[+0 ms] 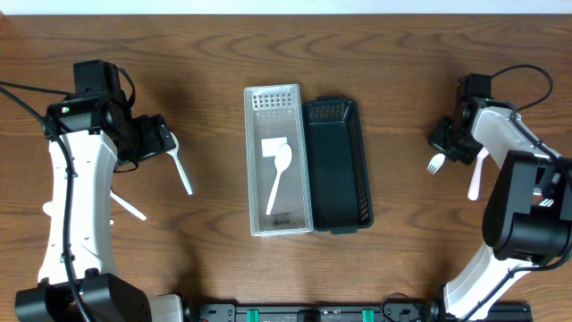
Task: Pack container
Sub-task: 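Grasp a white fork with the right gripper and lift it, then place the white fork into the black basket and release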
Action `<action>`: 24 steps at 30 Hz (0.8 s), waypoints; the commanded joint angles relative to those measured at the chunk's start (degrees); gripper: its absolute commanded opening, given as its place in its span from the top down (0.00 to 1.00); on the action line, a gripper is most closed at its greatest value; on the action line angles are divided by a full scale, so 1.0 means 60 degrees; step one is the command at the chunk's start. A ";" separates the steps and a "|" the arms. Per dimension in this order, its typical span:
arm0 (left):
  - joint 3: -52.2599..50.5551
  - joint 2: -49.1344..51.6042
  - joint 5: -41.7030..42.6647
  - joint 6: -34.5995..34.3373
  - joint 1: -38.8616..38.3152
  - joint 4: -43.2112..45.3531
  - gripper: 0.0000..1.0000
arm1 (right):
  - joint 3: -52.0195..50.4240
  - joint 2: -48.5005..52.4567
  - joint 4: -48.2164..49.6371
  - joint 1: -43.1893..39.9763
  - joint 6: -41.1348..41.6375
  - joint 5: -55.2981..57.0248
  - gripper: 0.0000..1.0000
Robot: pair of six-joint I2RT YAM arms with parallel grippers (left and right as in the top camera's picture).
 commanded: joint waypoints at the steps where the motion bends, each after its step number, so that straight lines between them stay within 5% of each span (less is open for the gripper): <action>1: 0.0022 -0.0018 -0.0080 0.0211 0.0047 -0.0022 0.02 | 0.0146 -0.0871 -0.0237 0.0306 -0.0539 0.0069 0.99; 12: 0.0022 -0.0018 -0.0080 0.0211 0.0047 -0.0018 0.02 | 0.0841 -0.3963 -0.0856 0.3592 -0.1446 0.0073 0.99; 21: 0.0022 -0.0018 -0.0076 0.0208 0.0047 -0.0022 0.02 | 0.0594 -0.3340 -0.1202 0.5716 -0.1439 0.0073 0.98; 24: 0.0022 -0.0018 -0.0080 0.0208 0.0047 -0.0018 0.02 | 0.0390 -0.2812 -0.1202 0.6102 -0.1555 0.0062 0.86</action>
